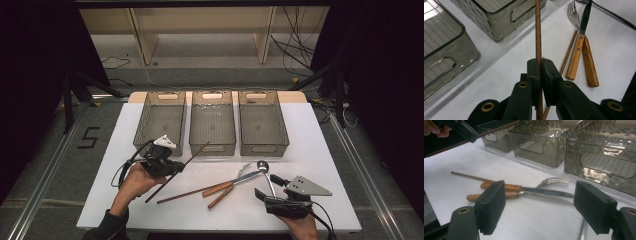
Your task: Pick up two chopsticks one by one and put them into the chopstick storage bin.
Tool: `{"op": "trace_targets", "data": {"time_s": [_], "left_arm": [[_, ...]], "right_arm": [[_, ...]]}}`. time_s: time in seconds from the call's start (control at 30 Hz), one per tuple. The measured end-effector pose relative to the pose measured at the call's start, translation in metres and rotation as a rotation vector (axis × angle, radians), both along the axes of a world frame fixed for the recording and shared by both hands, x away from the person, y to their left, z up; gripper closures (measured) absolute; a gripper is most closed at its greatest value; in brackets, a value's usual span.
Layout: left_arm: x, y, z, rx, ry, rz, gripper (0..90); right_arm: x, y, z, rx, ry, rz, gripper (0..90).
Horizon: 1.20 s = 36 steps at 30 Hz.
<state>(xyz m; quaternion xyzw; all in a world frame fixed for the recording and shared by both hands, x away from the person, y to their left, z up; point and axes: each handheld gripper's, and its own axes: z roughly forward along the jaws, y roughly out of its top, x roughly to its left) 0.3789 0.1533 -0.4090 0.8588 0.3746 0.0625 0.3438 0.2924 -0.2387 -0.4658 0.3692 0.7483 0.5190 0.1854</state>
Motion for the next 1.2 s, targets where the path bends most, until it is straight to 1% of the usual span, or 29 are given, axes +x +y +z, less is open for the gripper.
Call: {"op": "trace_targets", "data": {"time_s": [0.1, 0.13, 0.27, 0.43, 0.5, 0.57, 0.63, 0.7, 0.87, 0.9, 0.97, 1.03, 1.1, 1.13, 1.2], "left_arm": [[-0.001, 0.002, 0.006, -0.005, -0.012, 0.007, 84.8], [-0.001, 0.004, 0.008, -0.003, -0.022, 0.005, 84.8], [0.002, 0.013, 0.021, -0.016, -0.052, 0.034, 84.9], [0.010, 0.028, 0.037, -0.009, -0.080, 0.067, 84.8], [0.015, 0.033, 0.044, -0.012, -0.090, 0.078, 84.9], [0.020, 0.036, 0.050, -0.007, -0.099, 0.088, 84.8], [0.026, 0.039, 0.055, 0.001, -0.106, 0.097, 84.8], [0.032, 0.041, 0.060, 0.000, -0.113, 0.109, 84.8], [0.051, 0.043, 0.071, 0.034, -0.137, 0.131, 84.8], [0.056, 0.043, 0.072, 0.035, -0.139, 0.138, 84.8], [0.067, 0.045, 0.074, 0.026, -0.139, 0.146, 84.8], [0.079, 0.047, 0.074, 0.042, -0.132, 0.157, 84.8], [0.089, 0.047, 0.073, 0.057, -0.137, 0.165, 84.8], [0.094, 0.046, 0.072, 0.054, -0.137, 0.171, 84.8], [0.102, 0.046, 0.070, 0.070, -0.144, 0.180, 84.8]], "right_arm": [[0.000, 0.000, 0.000, 0.000, 0.002, -0.005, 26.3], [0.000, -0.001, 0.000, 0.003, 0.002, -0.009, 26.3], [0.001, -0.002, 0.000, 0.003, -0.001, -0.010, 26.3], [0.001, -0.002, 0.000, 0.005, -0.001, -0.010, 26.3], [0.001, -0.002, 0.000, 0.004, 0.001, -0.009, 26.3], [0.001, -0.001, 0.000, 0.005, 0.001, -0.009, 26.3], [0.001, -0.001, 0.000, 0.005, 0.000, -0.009, 26.3], [0.001, -0.002, 0.000, 0.006, -0.001, -0.009, 26.3], [0.001, -0.002, 0.000, 0.009, 0.000, -0.009, 26.3], [0.001, -0.002, 0.000, 0.009, 0.000, -0.010, 26.3], [0.001, -0.002, 0.000, 0.011, 0.000, -0.010, 26.3], [0.001, -0.002, 0.000, 0.011, 0.000, -0.009, 26.3], [0.000, -0.002, 0.000, 0.013, 0.001, -0.010, 26.3], [0.001, -0.002, 0.000, 0.013, 0.000, -0.009, 26.3], [0.001, -0.002, 0.000, 0.012, 0.001, -0.008, 26.3]]}}
